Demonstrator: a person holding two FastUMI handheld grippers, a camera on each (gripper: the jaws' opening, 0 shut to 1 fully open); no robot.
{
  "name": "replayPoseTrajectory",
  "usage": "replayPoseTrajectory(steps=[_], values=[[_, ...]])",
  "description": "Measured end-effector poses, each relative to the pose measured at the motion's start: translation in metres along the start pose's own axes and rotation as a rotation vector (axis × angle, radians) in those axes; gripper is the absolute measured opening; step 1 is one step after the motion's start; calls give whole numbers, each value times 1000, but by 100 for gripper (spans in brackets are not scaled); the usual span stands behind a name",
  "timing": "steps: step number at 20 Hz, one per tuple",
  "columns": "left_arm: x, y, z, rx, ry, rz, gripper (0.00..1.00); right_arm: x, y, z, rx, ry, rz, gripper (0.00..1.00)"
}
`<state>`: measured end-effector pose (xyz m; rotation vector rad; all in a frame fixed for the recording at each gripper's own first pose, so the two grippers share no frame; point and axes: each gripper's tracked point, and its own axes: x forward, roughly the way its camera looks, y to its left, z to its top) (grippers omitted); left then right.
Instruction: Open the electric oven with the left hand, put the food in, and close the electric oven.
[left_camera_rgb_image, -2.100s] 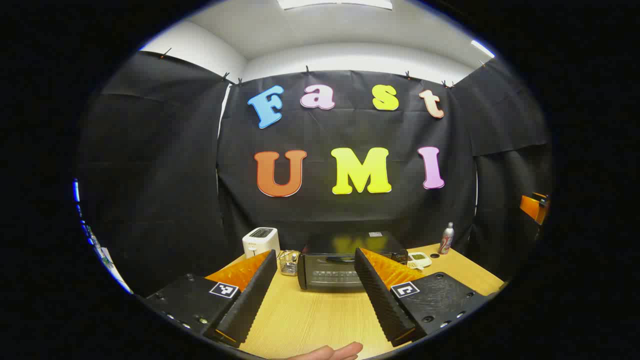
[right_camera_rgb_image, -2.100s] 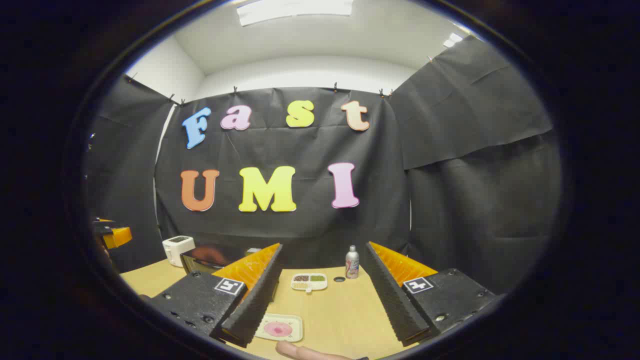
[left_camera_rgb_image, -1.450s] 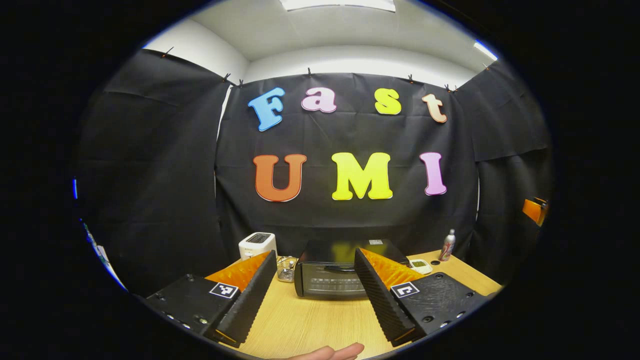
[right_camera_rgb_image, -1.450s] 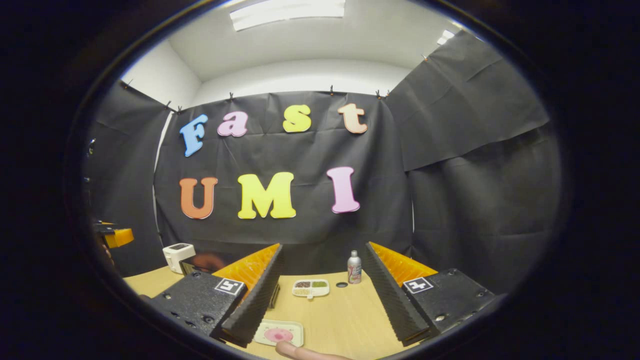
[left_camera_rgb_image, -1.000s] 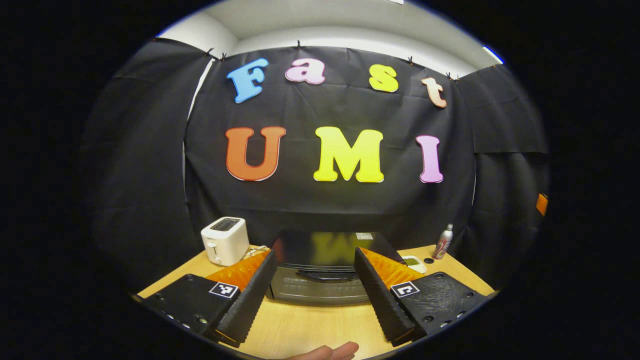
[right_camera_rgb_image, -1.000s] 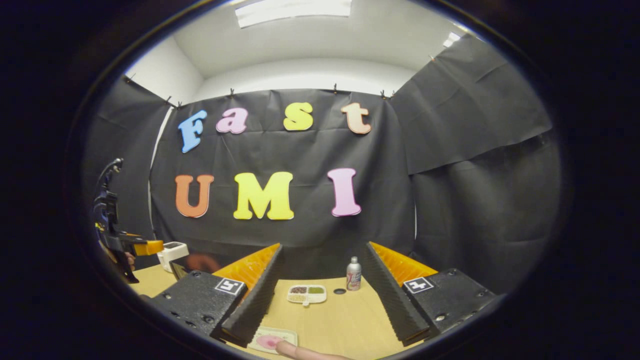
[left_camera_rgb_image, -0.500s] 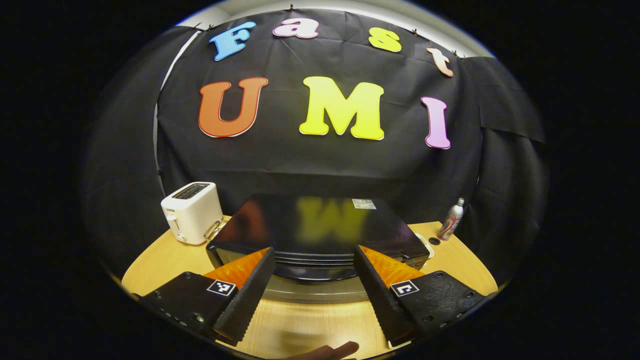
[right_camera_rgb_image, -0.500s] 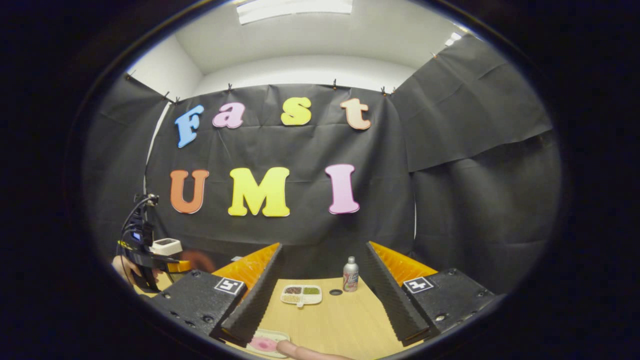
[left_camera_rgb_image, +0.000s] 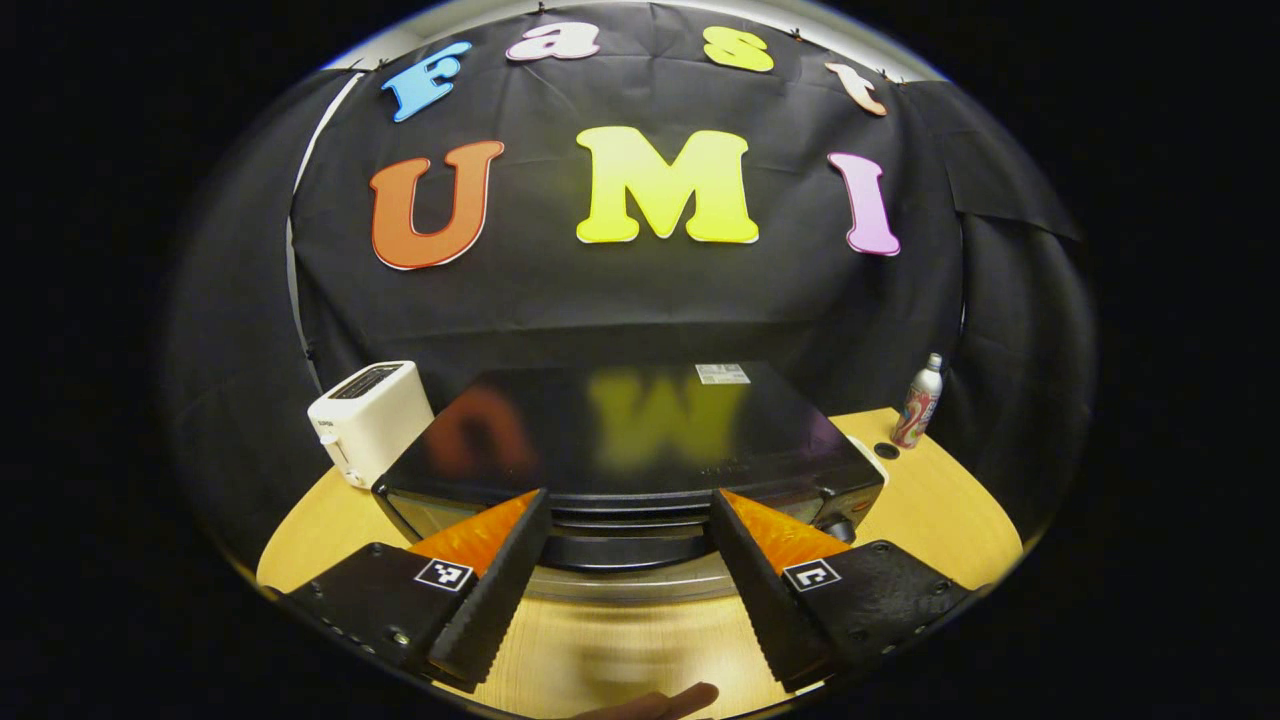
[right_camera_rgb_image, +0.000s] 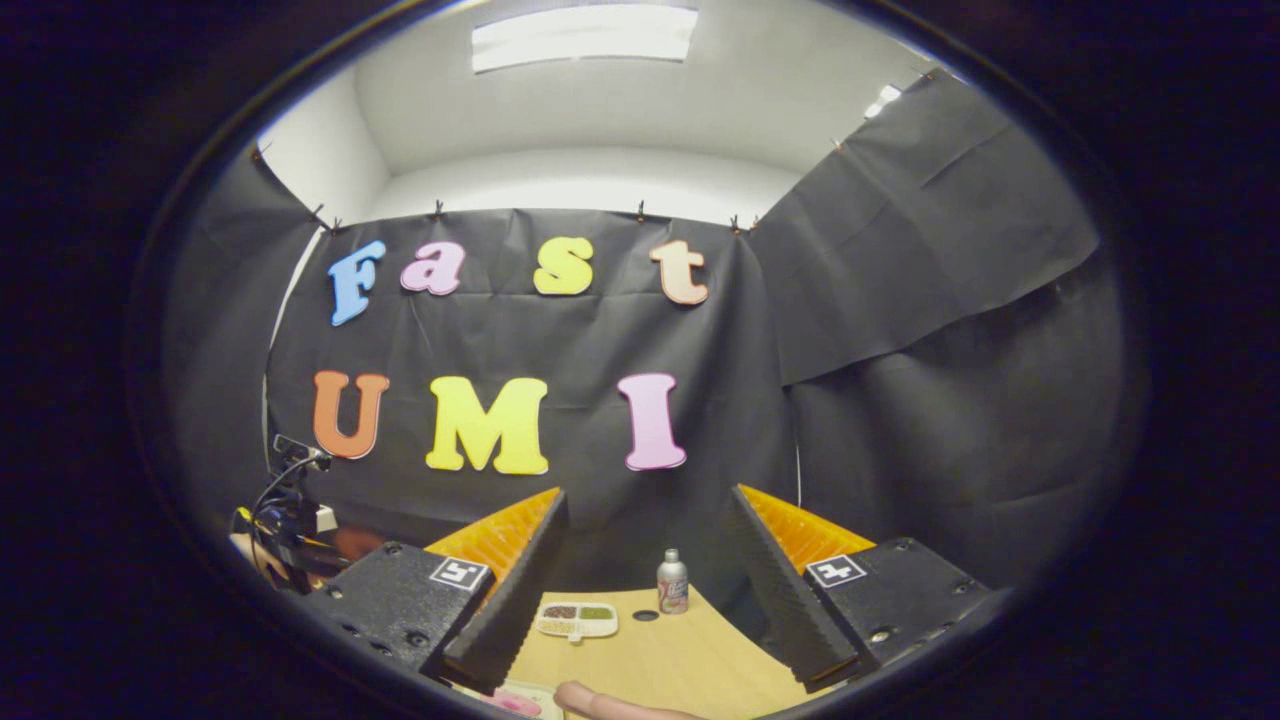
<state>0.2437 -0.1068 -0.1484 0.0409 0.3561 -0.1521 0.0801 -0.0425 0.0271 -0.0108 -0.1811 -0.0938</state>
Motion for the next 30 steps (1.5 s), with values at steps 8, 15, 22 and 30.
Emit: replayPoseTrajectory(steps=[8, 15, 22, 30], values=[[-50, -2, -38, -19, 26, -29, 97, -14, 8, -6, -6, 23, 20, 100], [-82, 0, -85, -61, 32, -34, 98, -23, 18, -15, 14, 53, 46, 95], [-94, 6, -129, -81, 49, -23, 98, -32, 22, -20, 1, 63, 52, 96], [-98, 6, -174, -71, 123, -16, 96, -32, 30, -37, -26, 108, 70, 96]])
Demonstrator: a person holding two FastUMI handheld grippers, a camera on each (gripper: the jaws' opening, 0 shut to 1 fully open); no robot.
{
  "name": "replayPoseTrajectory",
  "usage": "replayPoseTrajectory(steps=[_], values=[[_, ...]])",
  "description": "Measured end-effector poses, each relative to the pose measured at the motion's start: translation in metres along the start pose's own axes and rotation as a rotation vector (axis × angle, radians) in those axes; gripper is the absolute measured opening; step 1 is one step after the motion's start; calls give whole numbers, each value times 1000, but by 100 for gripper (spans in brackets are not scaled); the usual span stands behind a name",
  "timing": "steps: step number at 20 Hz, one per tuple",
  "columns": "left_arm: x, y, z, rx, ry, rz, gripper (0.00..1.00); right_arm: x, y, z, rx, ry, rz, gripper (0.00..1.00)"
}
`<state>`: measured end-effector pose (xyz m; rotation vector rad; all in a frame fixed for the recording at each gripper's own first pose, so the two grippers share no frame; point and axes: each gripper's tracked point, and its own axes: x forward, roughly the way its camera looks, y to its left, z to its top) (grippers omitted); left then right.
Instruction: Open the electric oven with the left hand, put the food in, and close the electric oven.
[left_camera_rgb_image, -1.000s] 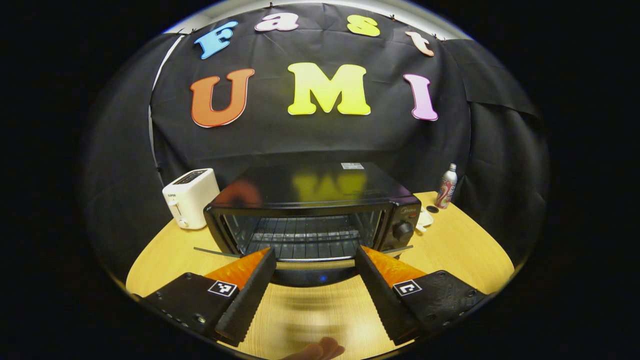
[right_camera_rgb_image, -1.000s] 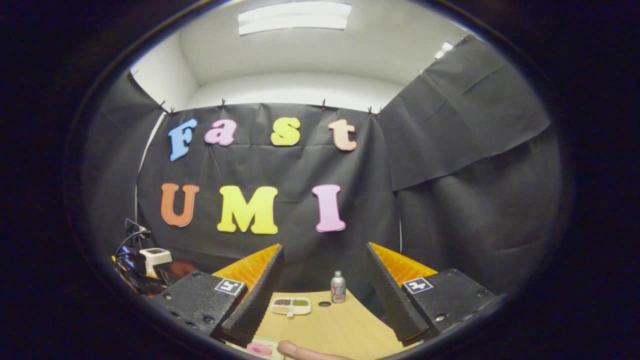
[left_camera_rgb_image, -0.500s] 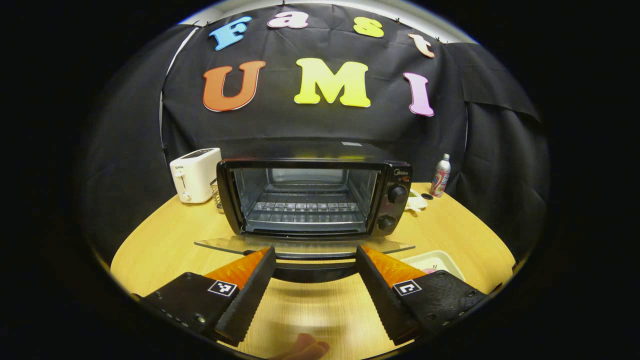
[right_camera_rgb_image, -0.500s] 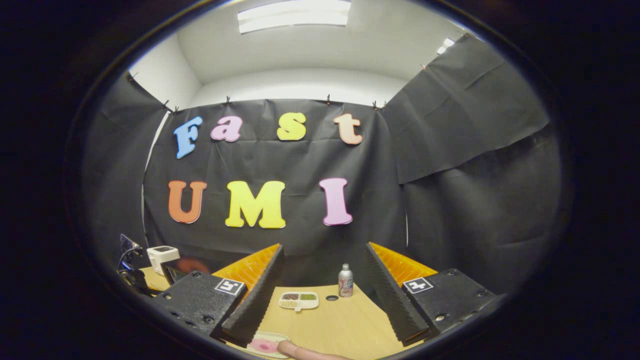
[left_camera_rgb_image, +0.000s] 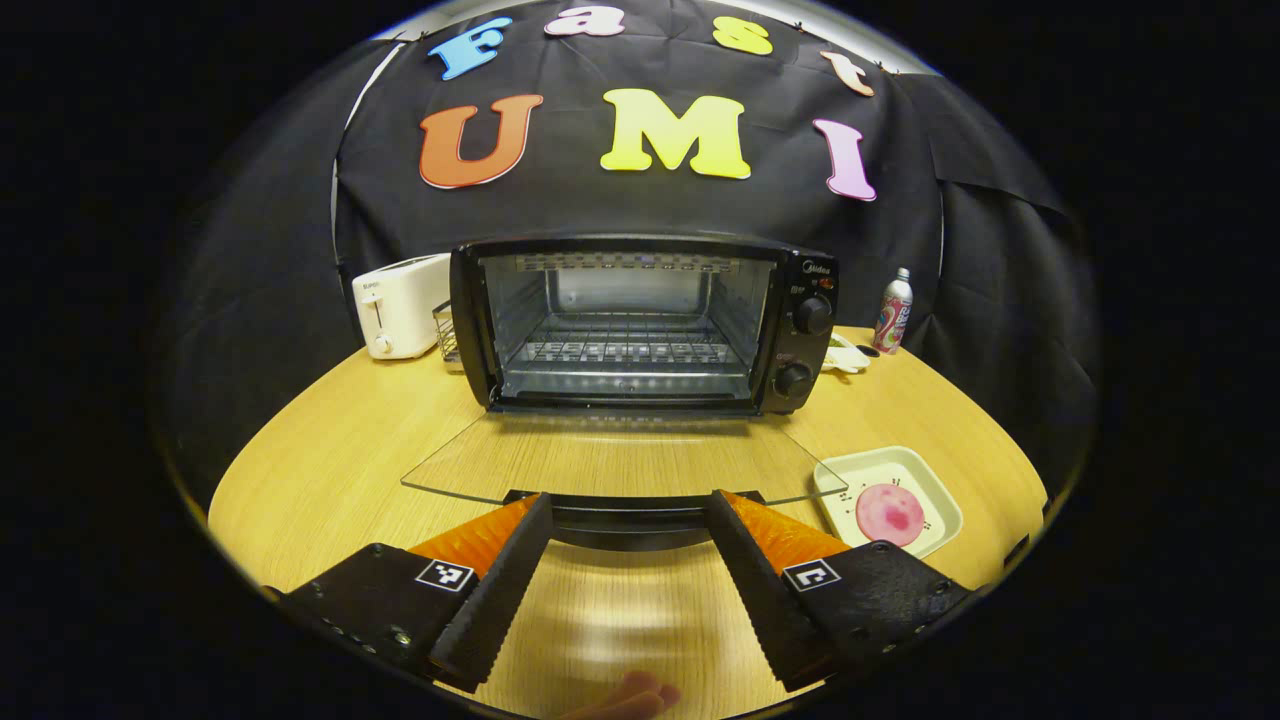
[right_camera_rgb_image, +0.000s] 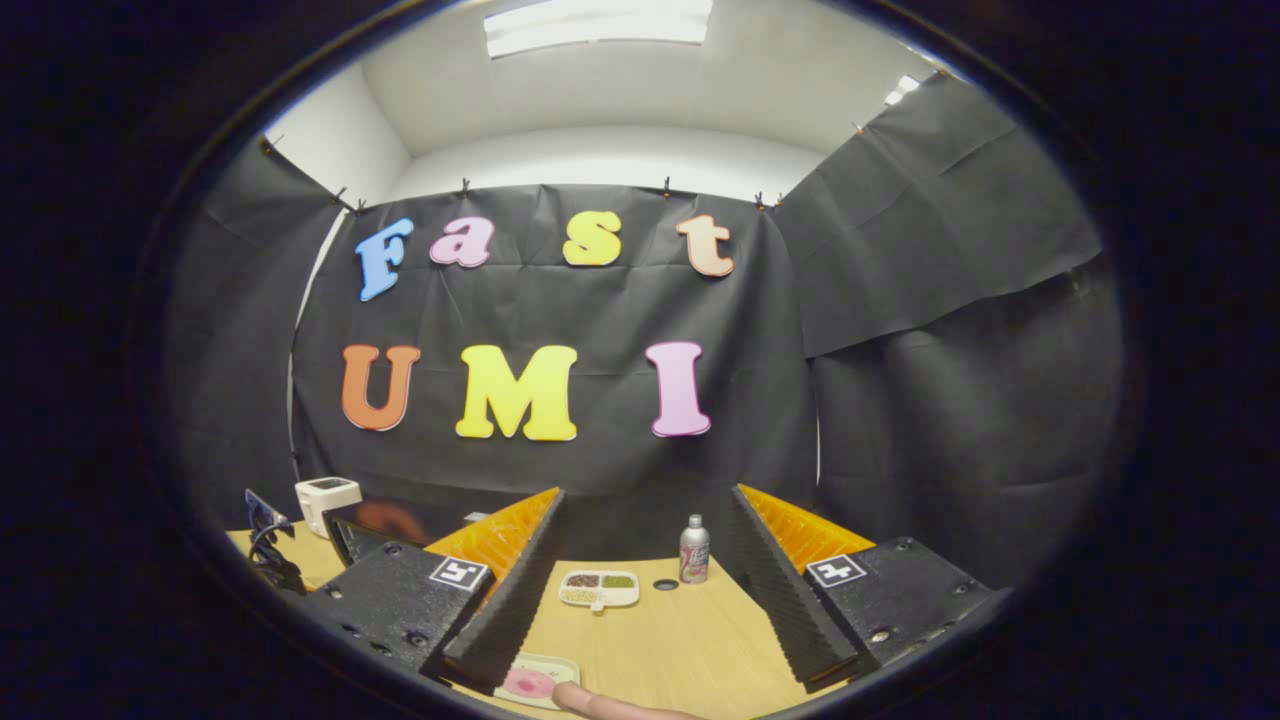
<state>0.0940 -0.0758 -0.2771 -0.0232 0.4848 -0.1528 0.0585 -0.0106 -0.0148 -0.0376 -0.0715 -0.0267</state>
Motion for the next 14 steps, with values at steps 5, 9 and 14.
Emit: replayPoseTrajectory(steps=[5, 9, 14], values=[[6, -1, -23, -10, 35, -20, 96, 3, 5, -9, -18, 35, 5, 96], [8, 0, -30, 27, 28, -14, 96, 6, 9, -15, -38, 58, 15, 96], [8, 1, -20, -1, -8, -21, 96, 10, 23, -22, -46, 111, 55, 96]])
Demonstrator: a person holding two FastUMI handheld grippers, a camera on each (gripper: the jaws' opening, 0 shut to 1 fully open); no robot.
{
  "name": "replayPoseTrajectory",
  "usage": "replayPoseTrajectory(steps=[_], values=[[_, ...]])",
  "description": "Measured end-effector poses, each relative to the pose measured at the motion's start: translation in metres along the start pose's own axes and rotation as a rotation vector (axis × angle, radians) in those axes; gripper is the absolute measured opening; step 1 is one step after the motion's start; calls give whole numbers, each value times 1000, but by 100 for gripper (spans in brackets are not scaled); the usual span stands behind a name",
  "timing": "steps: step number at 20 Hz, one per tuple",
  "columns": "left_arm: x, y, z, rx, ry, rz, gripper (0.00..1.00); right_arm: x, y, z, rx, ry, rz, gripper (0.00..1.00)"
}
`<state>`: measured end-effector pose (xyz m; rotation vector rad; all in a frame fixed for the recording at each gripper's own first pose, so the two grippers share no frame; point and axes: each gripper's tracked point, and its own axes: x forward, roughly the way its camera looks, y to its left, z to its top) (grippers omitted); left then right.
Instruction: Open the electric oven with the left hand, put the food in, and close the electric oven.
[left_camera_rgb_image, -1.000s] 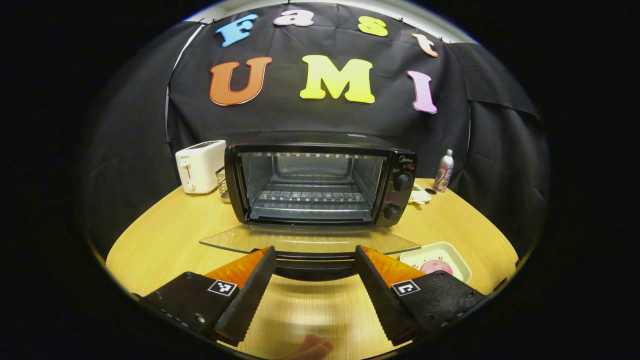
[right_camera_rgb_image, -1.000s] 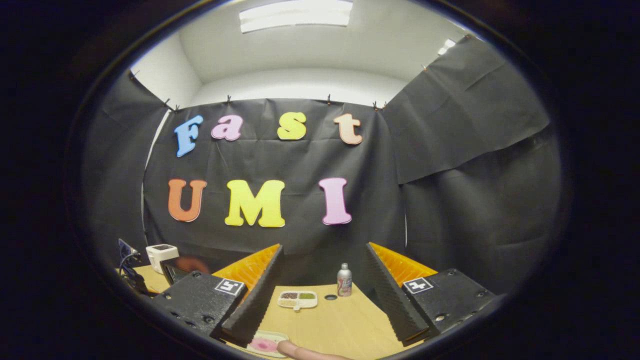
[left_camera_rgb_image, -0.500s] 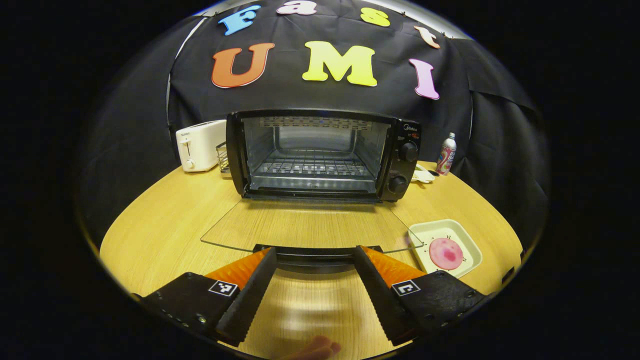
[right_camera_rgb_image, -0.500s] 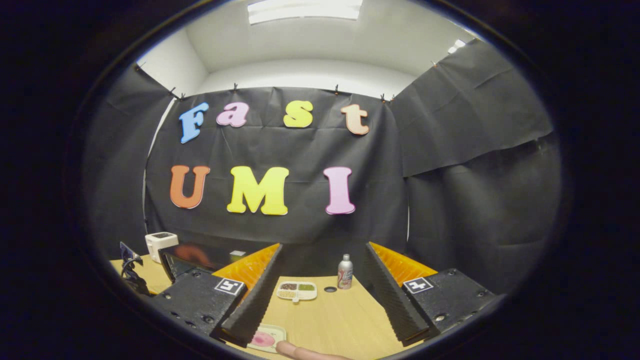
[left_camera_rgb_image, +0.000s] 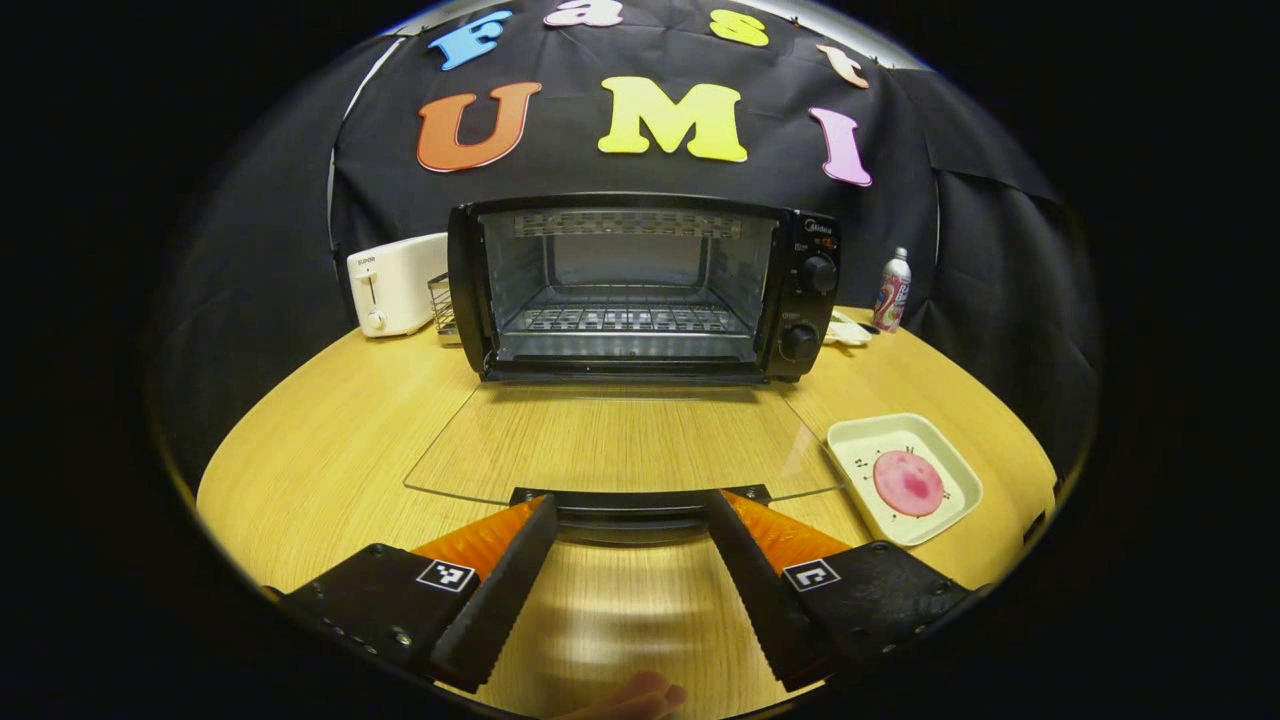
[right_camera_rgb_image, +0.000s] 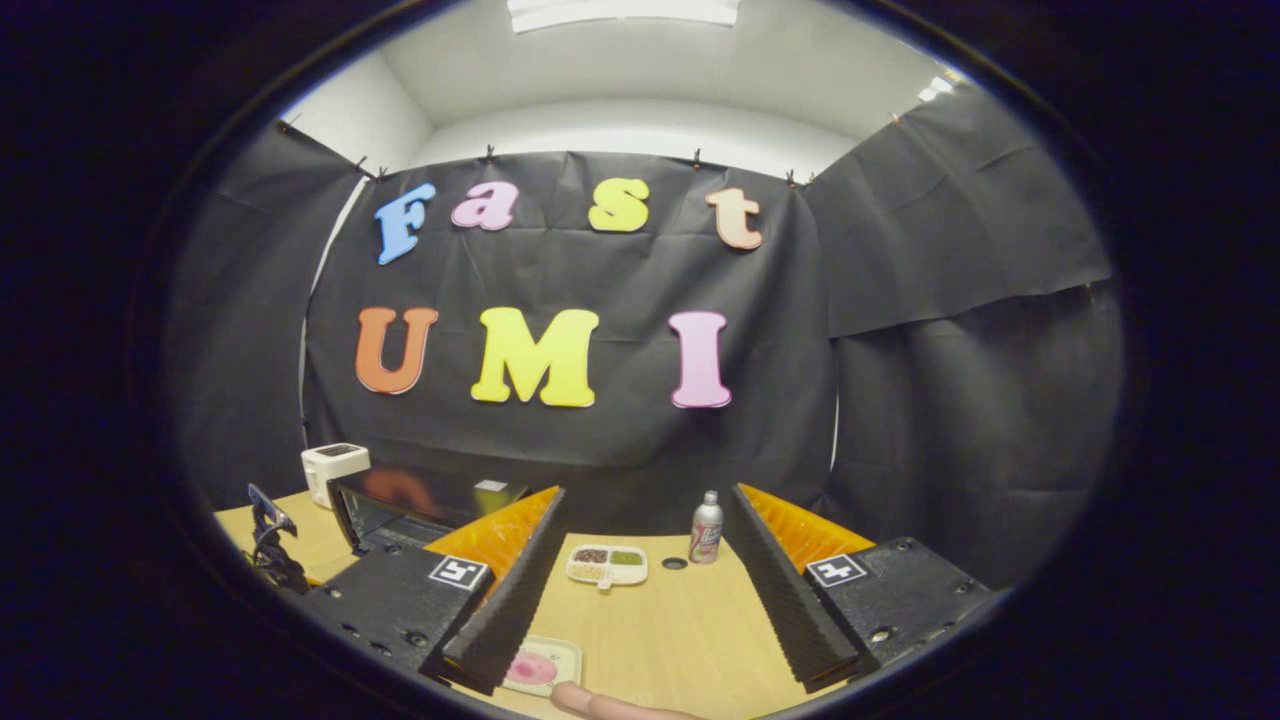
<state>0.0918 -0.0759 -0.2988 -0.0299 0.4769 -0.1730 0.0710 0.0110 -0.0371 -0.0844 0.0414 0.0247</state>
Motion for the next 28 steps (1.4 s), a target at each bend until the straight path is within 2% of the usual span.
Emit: replayPoseTrajectory(steps=[3, 5, 6, 7, 11, 14, 18, 22, 25, 26, 28], values=[[-12, 6, 20, -6, -51, 14, 96, 7, 7, -13, -10, 56, 28, 96], [-28, 9, 42, -4, -105, 19, 96, 15, 18, -34, -2, 134, 69, 96], [-37, 10, 53, -7, -132, 23, 96, 20, 22, -48, 2, 181, 88, 100], [-46, 9, 65, -10, -160, 22, 96, 24, 24, -62, 5, 226, 100, 97], [-84, 12, 105, -16, -245, 47, 96, 42, 33, -130, 23, 406, 124, 96], [-114, 11, 128, -22, -301, 39, 95, 46, 53, -197, 73, 595, 186, 98], [-143, 15, 149, -42, -370, 32, 95, 48, 69, -264, 127, 803, 243, 96], [-157, 20, 155, -32, -415, 43, 95, 53, 71, -304, 188, 929, 240, 82], [-161, 5, 154, -45, -399, -29, 95, 47, 74, -329, 228, 1036, 241, 67], [-163, 2, 156, -40, -405, -38, 96, 44, 75, -334, 228, 1071, 251, 59], [-167, 5, 160, -8, -425, -26, 95, 46, 77, -338, 213, 1099, 249, 53]])
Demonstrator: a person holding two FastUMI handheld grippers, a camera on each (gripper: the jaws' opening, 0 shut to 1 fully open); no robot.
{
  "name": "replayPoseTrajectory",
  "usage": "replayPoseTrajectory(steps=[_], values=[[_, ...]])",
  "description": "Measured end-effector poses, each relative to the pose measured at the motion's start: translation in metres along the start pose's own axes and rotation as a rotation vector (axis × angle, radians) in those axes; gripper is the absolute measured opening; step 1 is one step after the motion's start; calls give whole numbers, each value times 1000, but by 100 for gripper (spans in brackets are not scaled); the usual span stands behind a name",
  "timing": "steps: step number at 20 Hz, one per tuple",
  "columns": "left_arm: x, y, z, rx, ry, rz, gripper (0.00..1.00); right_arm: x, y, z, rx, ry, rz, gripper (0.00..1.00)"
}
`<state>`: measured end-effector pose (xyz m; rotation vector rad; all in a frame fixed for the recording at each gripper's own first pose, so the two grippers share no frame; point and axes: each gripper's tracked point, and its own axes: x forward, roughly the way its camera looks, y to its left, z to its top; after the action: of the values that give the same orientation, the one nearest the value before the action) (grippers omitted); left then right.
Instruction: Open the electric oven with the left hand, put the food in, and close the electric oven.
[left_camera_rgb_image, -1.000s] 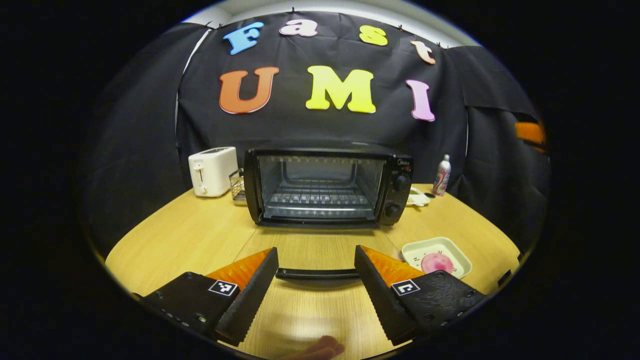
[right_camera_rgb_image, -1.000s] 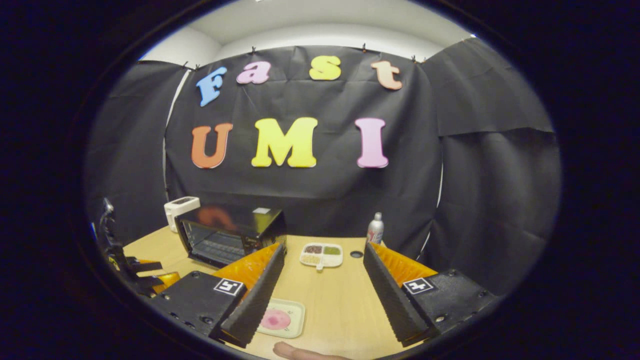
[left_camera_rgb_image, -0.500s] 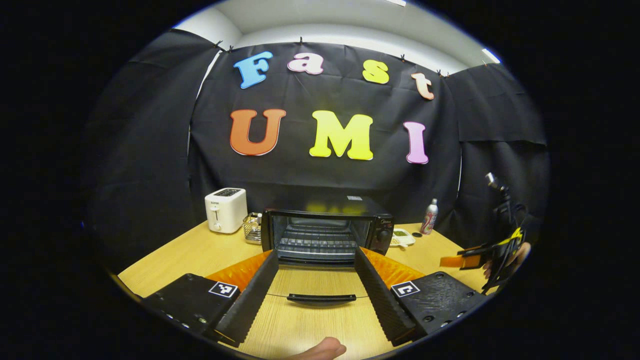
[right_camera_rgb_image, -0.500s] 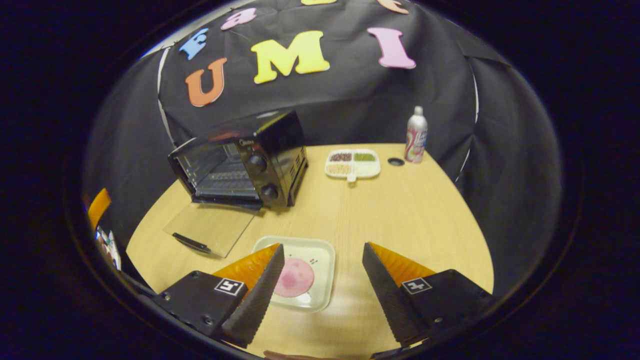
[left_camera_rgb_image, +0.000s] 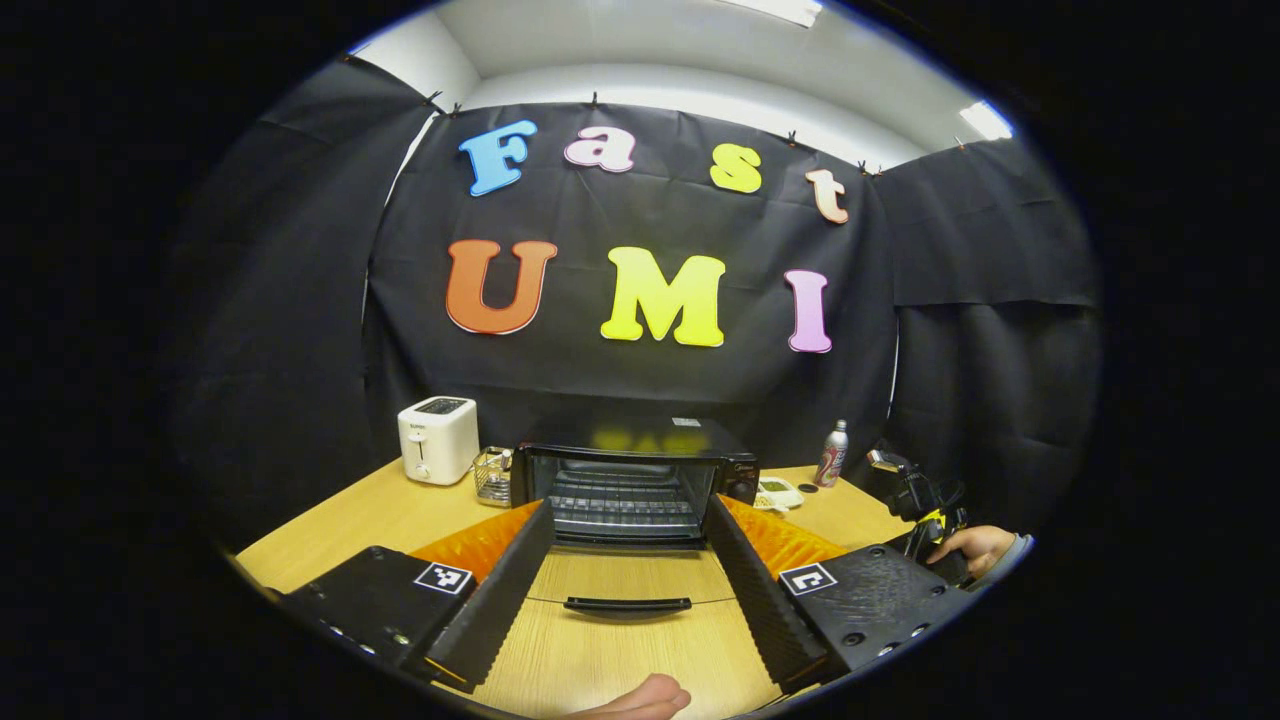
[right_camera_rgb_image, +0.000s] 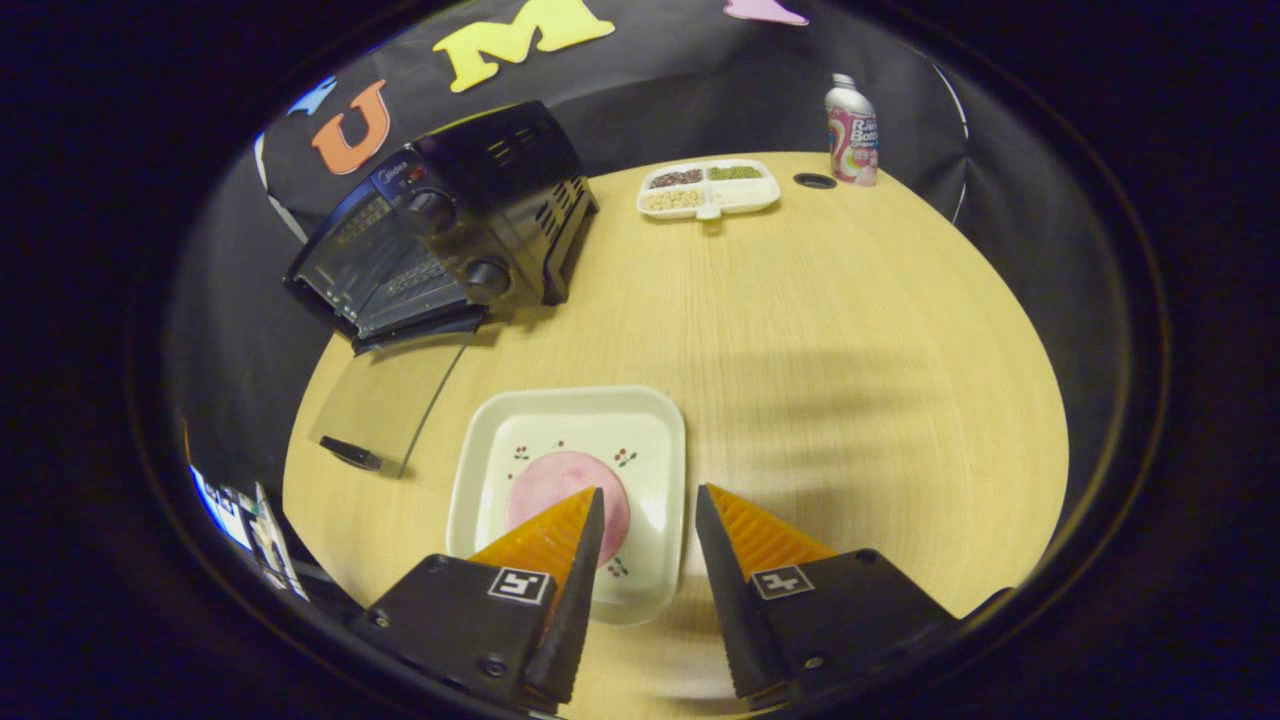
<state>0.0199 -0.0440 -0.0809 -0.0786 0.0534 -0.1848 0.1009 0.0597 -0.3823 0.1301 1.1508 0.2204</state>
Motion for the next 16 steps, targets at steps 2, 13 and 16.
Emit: replayPoseTrajectory(steps=[2, 13, 16], values=[[-1, -3, 2, 38, -10, 3, 95, 7, 0, -5, -2, 31, 0, 34], [-3, 1, 0, 31, 6, 26, 95, 2, -6, -2, 179, 200, 185, 1], [-2, -3, -4, 24, 21, 15, 95, -3, -3, -2, 244, 197, 253, 4]])
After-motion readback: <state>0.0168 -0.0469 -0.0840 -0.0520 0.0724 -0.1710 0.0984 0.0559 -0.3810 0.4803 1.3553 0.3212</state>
